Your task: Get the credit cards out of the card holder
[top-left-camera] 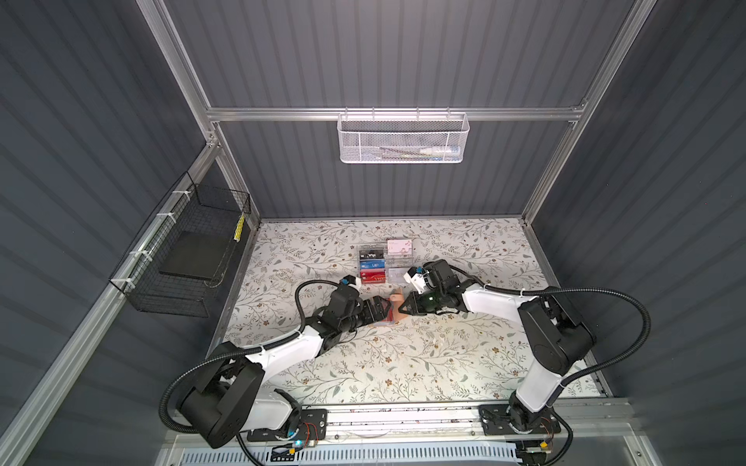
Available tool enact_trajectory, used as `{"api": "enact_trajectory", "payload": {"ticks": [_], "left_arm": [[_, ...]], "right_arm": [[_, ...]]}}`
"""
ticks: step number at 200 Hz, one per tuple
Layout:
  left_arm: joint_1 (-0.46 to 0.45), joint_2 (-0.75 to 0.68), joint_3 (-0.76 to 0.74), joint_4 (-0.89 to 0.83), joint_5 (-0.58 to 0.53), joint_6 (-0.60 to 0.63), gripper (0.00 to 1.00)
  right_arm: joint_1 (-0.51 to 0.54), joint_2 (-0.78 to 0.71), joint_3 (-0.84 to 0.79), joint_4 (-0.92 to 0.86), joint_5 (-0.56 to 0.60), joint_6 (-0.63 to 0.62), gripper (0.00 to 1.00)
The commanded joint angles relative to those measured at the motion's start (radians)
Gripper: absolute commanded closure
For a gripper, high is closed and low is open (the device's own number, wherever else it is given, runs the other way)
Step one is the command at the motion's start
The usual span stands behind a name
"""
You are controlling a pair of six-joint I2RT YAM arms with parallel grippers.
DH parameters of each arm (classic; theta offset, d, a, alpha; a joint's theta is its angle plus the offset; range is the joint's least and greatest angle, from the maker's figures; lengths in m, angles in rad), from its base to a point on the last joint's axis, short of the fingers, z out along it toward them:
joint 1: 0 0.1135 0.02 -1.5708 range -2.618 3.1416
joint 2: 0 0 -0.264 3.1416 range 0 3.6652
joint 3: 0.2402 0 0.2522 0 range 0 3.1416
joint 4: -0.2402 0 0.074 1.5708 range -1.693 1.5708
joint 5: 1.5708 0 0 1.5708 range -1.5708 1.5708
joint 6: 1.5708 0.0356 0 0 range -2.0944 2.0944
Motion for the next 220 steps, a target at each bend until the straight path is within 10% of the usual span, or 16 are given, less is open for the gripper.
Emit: {"api": "enact_trajectory", "payload": {"ticks": [1, 220], "left_arm": [[0.001, 0.063, 0.064, 0.096, 0.060, -0.041, 0.00], [0.017, 0.356, 0.008, 0.452, 0.069, -0.253, 0.00]], "right_arm": [[-0.014, 0.011, 0.002, -0.032, 0.013, -0.007, 0.98], [-0.041, -0.133, -0.058, -0.025, 0.151, 0.012, 0.24]]}}
